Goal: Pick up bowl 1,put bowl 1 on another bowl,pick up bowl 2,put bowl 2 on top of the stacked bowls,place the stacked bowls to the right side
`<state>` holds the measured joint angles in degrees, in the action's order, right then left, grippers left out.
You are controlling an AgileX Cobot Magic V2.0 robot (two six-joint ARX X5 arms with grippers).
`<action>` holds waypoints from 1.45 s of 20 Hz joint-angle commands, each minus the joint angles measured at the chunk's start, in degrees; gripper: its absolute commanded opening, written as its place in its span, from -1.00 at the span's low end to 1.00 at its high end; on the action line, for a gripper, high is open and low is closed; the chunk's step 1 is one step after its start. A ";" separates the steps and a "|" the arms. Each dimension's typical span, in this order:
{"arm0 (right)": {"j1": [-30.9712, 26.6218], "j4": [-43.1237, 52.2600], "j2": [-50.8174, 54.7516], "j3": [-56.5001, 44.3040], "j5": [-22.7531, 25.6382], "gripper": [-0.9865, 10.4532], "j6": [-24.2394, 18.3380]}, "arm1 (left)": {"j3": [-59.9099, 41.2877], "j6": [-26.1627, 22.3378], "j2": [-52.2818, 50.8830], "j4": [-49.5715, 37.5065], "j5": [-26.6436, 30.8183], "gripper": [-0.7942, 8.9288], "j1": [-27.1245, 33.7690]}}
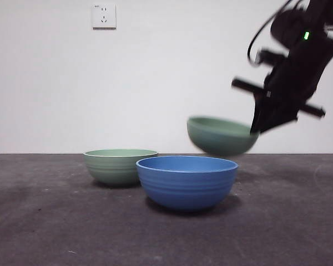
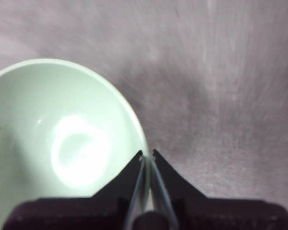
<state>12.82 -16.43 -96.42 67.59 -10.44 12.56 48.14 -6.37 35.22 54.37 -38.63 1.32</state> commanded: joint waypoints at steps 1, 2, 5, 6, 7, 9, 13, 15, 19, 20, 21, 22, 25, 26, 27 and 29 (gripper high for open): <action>0.94 -3.34 4.79 0.31 -0.15 -0.84 -3.37 | 0.02 0.35 0.52 -0.31 -0.17 0.40 -0.20; 1.25 -5.49 6.75 0.31 -0.17 -0.84 -4.39 | 0.02 0.35 0.74 -0.31 -0.20 0.40 -0.20; 3.10 -11.85 10.43 0.31 -1.75 -0.84 -6.03 | 0.02 0.35 1.05 -0.63 -0.17 0.40 -0.20; 3.93 -13.57 10.54 0.31 -2.82 -0.84 -6.05 | 0.02 0.35 1.14 -0.76 -0.20 0.40 -0.24; 4.90 -15.32 10.49 0.31 -2.93 -0.84 -6.64 | 0.02 0.33 1.14 -0.76 -0.22 0.40 -0.24; 7.72 -16.76 9.42 0.28 -2.67 -0.85 -7.54 | 0.02 0.35 1.14 -0.74 -0.26 0.40 -0.24; 13.44 -16.81 5.84 0.28 0.20 -0.85 -7.58 | 0.02 0.35 1.14 -0.70 -0.35 0.40 -0.24; 15.26 -17.09 3.82 0.28 0.59 -0.85 -8.02 | 0.02 0.35 1.14 -0.68 -0.35 0.40 -0.24; 16.28 -17.20 1.84 0.28 3.93 -0.85 -9.31 | 0.02 0.35 1.14 -0.66 -0.33 0.40 -0.24; 16.28 -17.35 1.68 0.28 4.70 -0.85 -9.64 | 0.02 0.35 1.14 -0.68 -0.33 0.40 -0.24; 16.24 -17.57 1.55 0.28 4.79 -0.85 -10.01 | 0.02 0.35 1.14 -0.68 -0.33 0.40 -0.24; 16.17 -17.97 1.36 0.28 4.66 -0.85 -10.38 | 0.02 0.35 1.14 -0.68 -0.33 0.40 -0.24; 16.24 -18.01 0.22 0.28 4.37 -0.85 -10.54 | 0.02 0.35 1.14 -0.72 -0.28 0.40 -0.24; 16.72 -17.92 -0.13 0.28 4.39 -0.85 -10.56 | 0.02 0.35 1.14 -0.72 -0.28 0.40 -0.24; 17.07 -17.92 -0.28 0.28 4.39 -0.85 -10.58 | 0.02 0.35 1.14 -0.72 -0.26 0.40 -0.24; 17.38 -17.92 -0.35 0.28 4.37 -0.83 -10.58 | 0.02 0.35 1.25 -0.76 -0.20 0.40 -0.24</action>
<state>30.02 -34.61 -96.36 67.81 -5.96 2.28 48.14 -6.35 36.49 54.24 -38.61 1.26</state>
